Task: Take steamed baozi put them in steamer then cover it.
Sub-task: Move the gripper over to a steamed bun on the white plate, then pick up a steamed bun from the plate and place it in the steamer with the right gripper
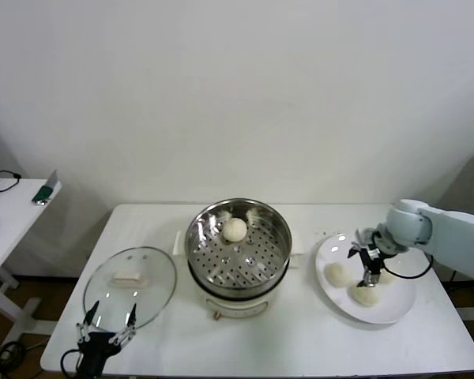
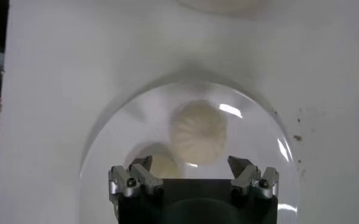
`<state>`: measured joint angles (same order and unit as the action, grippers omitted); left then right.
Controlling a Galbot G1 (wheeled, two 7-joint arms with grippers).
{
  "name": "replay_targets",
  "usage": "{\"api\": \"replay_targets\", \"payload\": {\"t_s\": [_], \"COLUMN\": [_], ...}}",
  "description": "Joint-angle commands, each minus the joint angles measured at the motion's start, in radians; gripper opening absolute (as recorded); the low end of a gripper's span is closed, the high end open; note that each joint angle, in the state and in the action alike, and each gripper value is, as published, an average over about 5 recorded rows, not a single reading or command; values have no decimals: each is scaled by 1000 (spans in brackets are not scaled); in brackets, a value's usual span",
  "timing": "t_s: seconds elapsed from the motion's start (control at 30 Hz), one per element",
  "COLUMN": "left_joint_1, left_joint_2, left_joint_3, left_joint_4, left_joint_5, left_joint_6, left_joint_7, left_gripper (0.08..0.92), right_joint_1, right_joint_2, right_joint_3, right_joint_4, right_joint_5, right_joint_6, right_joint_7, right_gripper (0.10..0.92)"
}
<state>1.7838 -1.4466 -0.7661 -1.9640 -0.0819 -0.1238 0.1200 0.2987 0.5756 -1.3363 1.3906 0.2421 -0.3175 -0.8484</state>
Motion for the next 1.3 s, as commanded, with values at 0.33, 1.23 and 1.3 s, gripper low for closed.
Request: {"api": "replay_targets", "payload": {"t_s": [0.33, 1.23, 1.3], "left_joint_1": [2, 1, 1], "left_joint_2": [0, -8, -9], "left_joint_3": [-7, -8, -7], "left_joint_4": [4, 4, 3], "left_joint_5": [-1, 0, 0], "left_joint_6": [-3, 0, 1], "left_joint_7": [-1, -7, -8], "left_gripper": [823, 823, 823], "right_joint_1": [-188, 146, 309], "right_joint_2": [92, 51, 58], "right_joint_3": [183, -31, -148], "right_joint_4": [-122, -41, -17], "right_joint_5": [-40, 81, 152], "right_joint_6": [-26, 6, 19], "right_joint_7": [30, -57, -76], "right_gripper": [822, 628, 628]}}
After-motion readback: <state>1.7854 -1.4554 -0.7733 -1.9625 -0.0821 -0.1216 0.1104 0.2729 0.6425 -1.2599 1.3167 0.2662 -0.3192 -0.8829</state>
